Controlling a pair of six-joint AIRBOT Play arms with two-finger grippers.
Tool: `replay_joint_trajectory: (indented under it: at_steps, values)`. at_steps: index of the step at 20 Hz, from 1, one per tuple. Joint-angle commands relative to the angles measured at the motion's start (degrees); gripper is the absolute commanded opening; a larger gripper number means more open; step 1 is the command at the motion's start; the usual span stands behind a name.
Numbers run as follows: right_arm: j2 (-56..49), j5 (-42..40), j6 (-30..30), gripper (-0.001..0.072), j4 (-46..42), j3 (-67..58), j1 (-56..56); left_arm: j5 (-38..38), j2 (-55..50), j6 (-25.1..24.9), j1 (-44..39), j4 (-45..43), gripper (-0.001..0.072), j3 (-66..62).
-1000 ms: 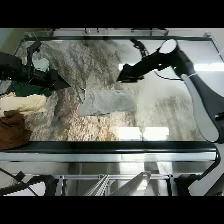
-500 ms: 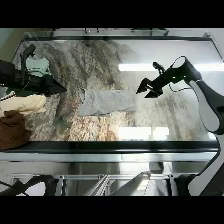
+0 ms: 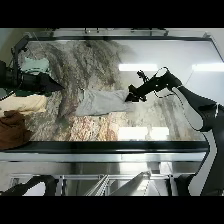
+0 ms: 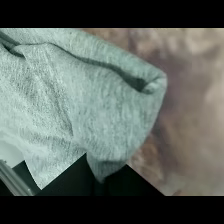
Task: Fold the shirts.
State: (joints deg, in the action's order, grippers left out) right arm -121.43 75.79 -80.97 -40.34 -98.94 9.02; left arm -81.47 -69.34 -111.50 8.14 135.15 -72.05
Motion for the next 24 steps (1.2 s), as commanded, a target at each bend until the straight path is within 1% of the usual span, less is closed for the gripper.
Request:
replay_joint_trajectory:
  at_steps: [1, 3, 4, 7, 9, 11, 12, 13, 16, 18, 20, 24]
  values:
    - [1.73, 1.95, 1.70, 0.0015, 3.69, -1.55, -0.90, -0.90, 0.37, 0.09, 0.04, -0.02, 0.0018, 0.02]
    - [5.03, 1.95, 1.01, 0.0015, 3.32, -3.96, -5.46, -1.18, 0.37, 0.09, 0.04, -0.13, 0.0017, 0.02]
    - [6.93, 1.51, -0.37, 0.0015, 2.86, -5.31, -9.11, -1.18, 0.37, 0.09, 0.04, -0.13, 0.0017, 0.02]
    - [11.74, 1.22, -7.85, 0.0014, -1.46, -6.60, -22.82, -1.29, 0.37, 0.09, 0.04, -0.13, 0.0017, 0.02]
    - [13.88, 7.21, -11.06, 0.0014, -10.51, -6.19, -31.54, -1.33, 0.37, 0.09, 0.04, -0.17, 0.0017, 0.04]
    - [16.33, 13.57, -12.11, 0.0014, -28.68, -3.10, -38.07, -2.25, 0.37, 0.09, 0.04, -0.17, 0.0017, 0.04]
    - [17.70, 14.19, -12.17, 0.0014, -36.02, -0.63, -40.81, -2.62, 0.37, 0.09, 0.04, -0.17, 0.0017, 0.04]
    - [19.34, 13.22, -12.74, 0.0014, -40.06, 2.25, -43.95, -2.93, 0.37, 0.09, 0.04, -0.17, 0.0016, 0.04]
    - [25.09, 6.03, -16.70, 0.0014, -40.94, 11.85, -55.69, -4.24, 0.37, 0.15, -0.02, -0.13, 0.0016, 0.04]
    - [28.83, 1.16, -18.18, 0.0014, -40.94, 18.80, -63.36, -4.20, 0.37, 0.20, -0.02, -0.13, 0.0017, 0.04]
    - [32.11, -2.67, -18.58, 0.0014, -40.94, 26.25, -69.81, -4.04, 0.37, 1.51, -0.02, -0.13, 0.0016, 0.07]
    - [38.71, -8.57, -18.73, 0.0014, -40.89, 38.16, -78.27, -4.00, 0.37, 1.64, -0.02, -0.11, 0.0016, 0.07]
